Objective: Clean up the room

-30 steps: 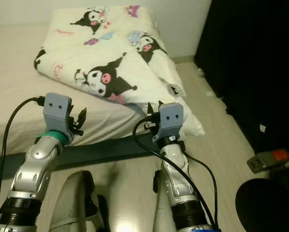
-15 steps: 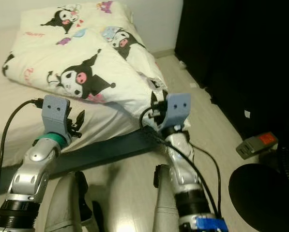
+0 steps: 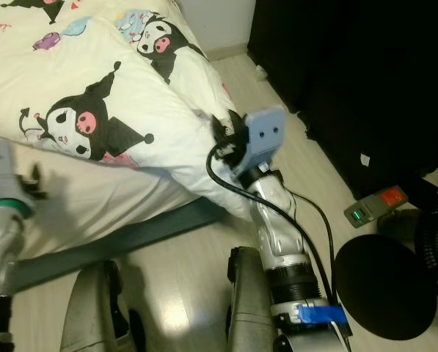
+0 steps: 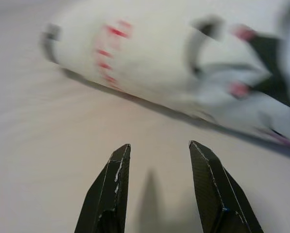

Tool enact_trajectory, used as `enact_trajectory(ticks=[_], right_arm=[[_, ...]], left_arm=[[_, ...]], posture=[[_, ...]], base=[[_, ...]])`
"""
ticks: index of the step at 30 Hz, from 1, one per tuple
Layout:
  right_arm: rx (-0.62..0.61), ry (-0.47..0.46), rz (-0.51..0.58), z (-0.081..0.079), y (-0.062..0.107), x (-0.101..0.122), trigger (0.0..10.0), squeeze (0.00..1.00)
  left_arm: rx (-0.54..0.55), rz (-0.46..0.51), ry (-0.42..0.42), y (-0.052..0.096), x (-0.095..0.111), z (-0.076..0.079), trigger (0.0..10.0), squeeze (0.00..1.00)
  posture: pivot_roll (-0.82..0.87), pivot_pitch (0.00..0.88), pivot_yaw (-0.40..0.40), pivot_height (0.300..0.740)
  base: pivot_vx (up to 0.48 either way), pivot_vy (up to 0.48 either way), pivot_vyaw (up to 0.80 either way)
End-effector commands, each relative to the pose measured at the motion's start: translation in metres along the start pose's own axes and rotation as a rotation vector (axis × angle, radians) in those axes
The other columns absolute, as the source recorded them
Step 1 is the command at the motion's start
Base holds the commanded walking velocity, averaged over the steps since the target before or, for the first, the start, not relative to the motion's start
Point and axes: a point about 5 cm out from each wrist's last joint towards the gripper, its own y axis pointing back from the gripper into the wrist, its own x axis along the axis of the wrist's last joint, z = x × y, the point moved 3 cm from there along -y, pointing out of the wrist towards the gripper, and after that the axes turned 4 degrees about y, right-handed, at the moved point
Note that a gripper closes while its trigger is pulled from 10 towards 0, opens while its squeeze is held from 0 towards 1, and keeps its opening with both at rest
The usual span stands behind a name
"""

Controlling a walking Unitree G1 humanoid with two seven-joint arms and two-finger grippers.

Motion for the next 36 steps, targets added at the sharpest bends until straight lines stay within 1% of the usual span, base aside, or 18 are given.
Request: enact_trajectory(ticks=[1, 3, 5, 7, 8, 9, 10, 11, 12, 13, 14, 15, 18, 22, 26, 27, 32, 36], right_arm=[[0.138, -0.045, 0.018, -0.017, -0.004, 0.008, 10.0, 0.00], [0.184, -0.078, 0.032, -0.021, -0.009, 0.015, 10.0, 0.00], [0.181, -0.084, 0.033, -0.020, -0.010, 0.015, 10.0, 0.00], [0.109, -0.057, -0.004, -0.008, -0.013, 0.007, 10.0, 0.00], [0.016, -0.003, -0.044, 0.007, -0.015, -0.001, 10.0, 0.00], [0.016, -0.003, -0.044, 0.007, -0.015, -0.001, 10.0, 0.00], [-0.059, 0.027, -0.070, 0.020, -0.016, -0.007, 10.0, 0.00], [-0.059, 0.027, -0.070, 0.020, -0.016, -0.007, 10.0, 0.00], [-0.114, 0.036, -0.093, 0.031, -0.017, -0.012, 10.0, 0.00], [-0.149, 0.031, -0.106, 0.039, -0.017, -0.015, 10.0, 0.20], [-0.161, -0.031, -0.106, 0.043, -0.018, -0.016, 10.0, 1.00], [-0.161, -0.031, -0.106, 0.043, -0.018, -0.016, 10.0, 1.00], [-0.158, -0.166, -0.108, 0.048, -0.020, -0.020, 10.0, 1.00], [-0.030, -0.398, -0.071, 0.043, -0.027, -0.018, 10.0, 1.00], [0.013, -0.453, -0.063, 0.042, -0.032, -0.017, 10.0, 1.00], [0.017, -0.464, -0.071, 0.043, -0.034, -0.019, 10.0, 0.00], [0.000, -0.477, -0.099, 0.046, -0.036, -0.023, 10.0, 0.00], [-0.109, -0.497, -0.221, 0.058, -0.036, -0.042, 10.0, 0.00]], left_arm=[[0.082, 0.022, 0.011, -0.001, 0.004, -0.022, 10.0, 0.00], [0.087, 0.048, 0.018, 0.000, 0.014, -0.030, 10.0, 0.00], [0.078, 0.053, 0.019, 0.002, 0.016, -0.030, 10.0, 0.00], [0.051, 0.064, 0.024, 0.004, 0.020, -0.027, 10.0, 0.00], [0.041, 0.071, 0.028, 0.005, 0.023, -0.025, 10.0, 0.00], [0.041, 0.071, 0.028, 0.005, 0.023, -0.025, 10.0, 0.00], [0.033, 0.077, 0.032, 0.006, 0.025, -0.022, 10.0, 0.00], [0.033, 0.077, 0.032, 0.006, 0.025, -0.022, 10.0, 0.00], [0.026, 0.084, 0.036, 0.005, 0.028, -0.019, 10.0, 0.00], [0.021, 0.089, 0.041, 0.005, 0.030, -0.016, 10.0, 0.00], [0.016, 0.094, 0.045, 0.004, 0.033, -0.013, 10.0, 0.00], [0.016, 0.094, 0.045, 0.004, 0.033, -0.013, 10.0, 0.00], [0.001, 0.102, 0.050, 0.003, 0.037, -0.007, 10.0, 0.00], [-0.010, 0.103, 0.051, 0.004, 0.041, -0.004, 10.0, 0.00], [-0.014, 0.101, 0.051, 0.006, 0.043, -0.004, 10.0, 0.00], [-0.015, 0.101, 0.050, 0.007, 0.043, -0.004, 10.0, 0.00], [-0.014, 0.103, 0.050, 0.008, 0.045, -0.005, 10.0, 0.00], [-0.009, 0.103, 0.047, 0.010, 0.047, -0.008, 10.0, 0.00]], posture=[[0.01, 0.155, 0.009, 0.524], [0.01, 0.154, 0.002, 0.524], [0.02, 0.155, 0.001, 0.524], [0.02, 0.158, 0.000, 0.524], [0.02, 0.161, 0.000, 0.524], [0.02, 0.161, 0.000, 0.524], [0.02, 0.162, 0.001, 0.524], [0.02, 0.162, 0.001, 0.524], [0.02, 0.168, 0.005, 0.524], [0.02, 0.168, 0.005, 0.524], [0.03, 0.171, 0.007, 0.524], [0.03, 0.171, 0.007, 0.524], [0.03, 0.179, 0.012, 0.524], [0.05, 0.195, 0.018, 0.524], [0.06, 0.202, 0.018, 0.524], [0.06, 0.204, 0.018, 0.524], [0.07, 0.210, 0.016, 0.524], [0.09, 0.222, 0.016, 0.524]], base=[[0.000, 0.000, 0.00], [0.000, 0.000, 0.00], [0.000, 0.000, 0.00], [0.000, 0.000, 0.00], [0.000, 0.000, 0.00], [0.000, 0.000, 0.00], [0.000, 0.000, 0.00], [0.000, 0.000, 0.00], [0.000, 0.000, 0.00], [0.000, 0.000, 0.00], [0.000, 0.000, 0.00], [0.000, 0.000, 0.00], [0.000, 0.000, 0.00], [0.000, 0.000, 0.00], [0.000, 0.000, 0.00], [0.000, 0.000, 0.00], [0.000, 0.000, 0.00], [0.000, 0.000, 0.00]])
